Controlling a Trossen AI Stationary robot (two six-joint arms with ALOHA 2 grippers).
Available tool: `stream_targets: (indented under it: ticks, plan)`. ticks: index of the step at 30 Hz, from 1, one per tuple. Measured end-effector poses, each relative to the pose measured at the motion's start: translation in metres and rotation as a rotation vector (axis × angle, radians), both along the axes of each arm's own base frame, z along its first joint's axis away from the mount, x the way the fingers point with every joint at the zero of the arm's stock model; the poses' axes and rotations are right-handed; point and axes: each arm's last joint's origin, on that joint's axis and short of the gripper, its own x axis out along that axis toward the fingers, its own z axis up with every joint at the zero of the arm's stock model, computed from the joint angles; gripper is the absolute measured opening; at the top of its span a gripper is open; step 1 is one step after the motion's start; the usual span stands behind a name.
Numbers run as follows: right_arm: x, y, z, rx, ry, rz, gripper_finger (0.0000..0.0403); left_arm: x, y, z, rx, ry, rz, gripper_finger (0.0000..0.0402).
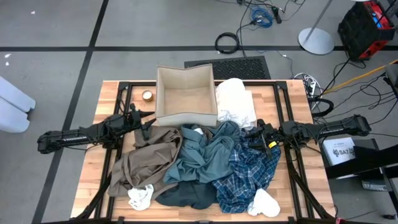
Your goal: Sort clothes
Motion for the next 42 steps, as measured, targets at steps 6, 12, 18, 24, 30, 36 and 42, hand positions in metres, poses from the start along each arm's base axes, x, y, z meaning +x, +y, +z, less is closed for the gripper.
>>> stream_targets:
  ticks: [6, 12, 18, 24, 30, 36, 42]
  plan:
    - [0.0000, 0.0000, 0.0000, 0.000, 0.000, 0.000, 0.0212, 0.0000, 0.0000, -0.0001, 0.000, 0.000, 0.000, 0.0162]
    - [0.0000, 0.0000, 0.0000, 0.000, 0.000, 0.000, 0.0212, 0.0000, 0.0000, -0.0001, 0.000, 0.000, 0.000, 0.0162]
    - [0.0000, 0.0000, 0.0000, 0.000, 0.000, 0.000, 0.0212, 0.0000, 0.0000, -0.0001, 0.000, 0.001, 0.000, 0.0162]
    - [0.0000, 0.0000, 0.0001, 0.000, -0.001, 0.000, 0.0212, 0.0000, 0.0000, -0.0001, 0.000, 0.000, 0.000, 0.0162]
    - [0.0000, 0.0000, 0.0001, 0.000, -0.001, 0.000, 0.0212, 0.0000, 0.0000, -0.0001, 0.000, 0.001, 0.000, 0.0162]
    - [0.0001, 0.0000, 0.0006, 0.001, -0.007, 0.000, 0.0212, 0.0000, 0.0000, -0.0001, 0.000, 0.000, 0.000, 0.0162]
    - [0.0001, 0.0000, 0.0005, -0.035, -0.009, 0.005, 0.0212, 0.0000, 0.0000, 0.0000, 0.000, 0.000, 0.000, 0.0162]
